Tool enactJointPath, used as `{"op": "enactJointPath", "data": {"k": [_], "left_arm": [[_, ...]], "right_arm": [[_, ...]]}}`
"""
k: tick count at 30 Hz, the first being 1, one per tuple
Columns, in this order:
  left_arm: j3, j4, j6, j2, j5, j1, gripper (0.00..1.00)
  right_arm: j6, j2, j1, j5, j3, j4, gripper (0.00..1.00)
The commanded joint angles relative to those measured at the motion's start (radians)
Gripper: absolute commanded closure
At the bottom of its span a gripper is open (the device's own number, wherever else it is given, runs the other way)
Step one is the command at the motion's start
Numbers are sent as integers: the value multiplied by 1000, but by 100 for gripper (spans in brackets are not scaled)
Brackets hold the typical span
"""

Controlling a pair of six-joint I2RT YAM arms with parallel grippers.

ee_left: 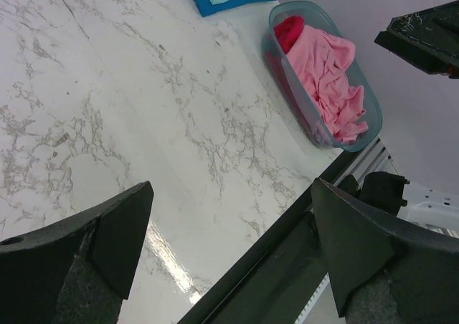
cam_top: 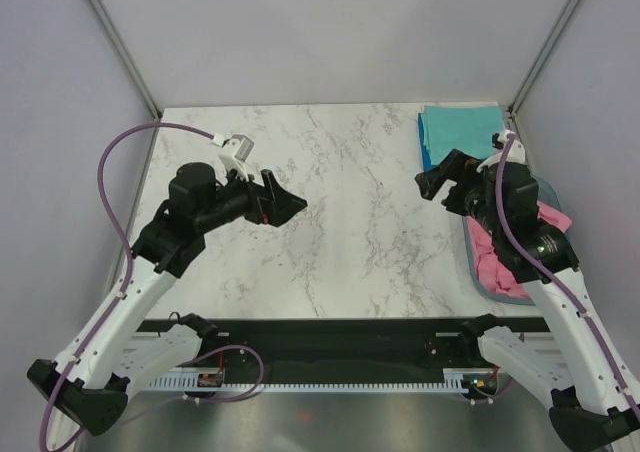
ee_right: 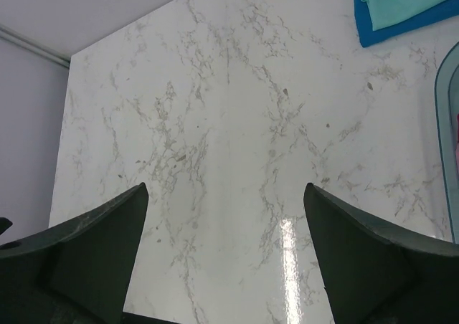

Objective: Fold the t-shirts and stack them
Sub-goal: Grab the tshirt from the pile

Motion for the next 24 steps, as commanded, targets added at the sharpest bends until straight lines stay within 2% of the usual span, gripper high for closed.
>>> {"op": "enactJointPath", "data": {"k": [1, 5, 7, 9, 12, 18, 20, 21, 24], "left_arm": [[-13, 22, 43, -26, -19, 4, 0], [-36, -7, 80, -18, -72, 4, 0], [-47, -18, 85, -6, -71, 4, 0], [-66, -22, 85, 2, -56, 4, 0], [-73, -44, 85, 2, -37, 4, 0], [-83, -76, 100, -23, -45, 4, 0], [-79, -84, 102, -26, -49, 3, 0], [-79, -85, 103, -26, -49, 3, 0], [-83, -87, 97, -18, -48, 4, 0]], "right_arm": [[46, 6, -2, 70, 8, -13, 2], [107, 57, -2, 203, 28, -62, 2], [155, 90, -3, 336, 29, -96, 2], [209, 172, -12, 454, 58, -152, 2], [226, 303, -49, 498, 118, -192, 2], [290, 437, -302, 576, 80, -216, 2], [290, 460, -342, 620, 53, -210, 3], [275, 471, -412, 625, 43, -199, 3], [227, 512, -470, 623, 8, -145, 5]]}}
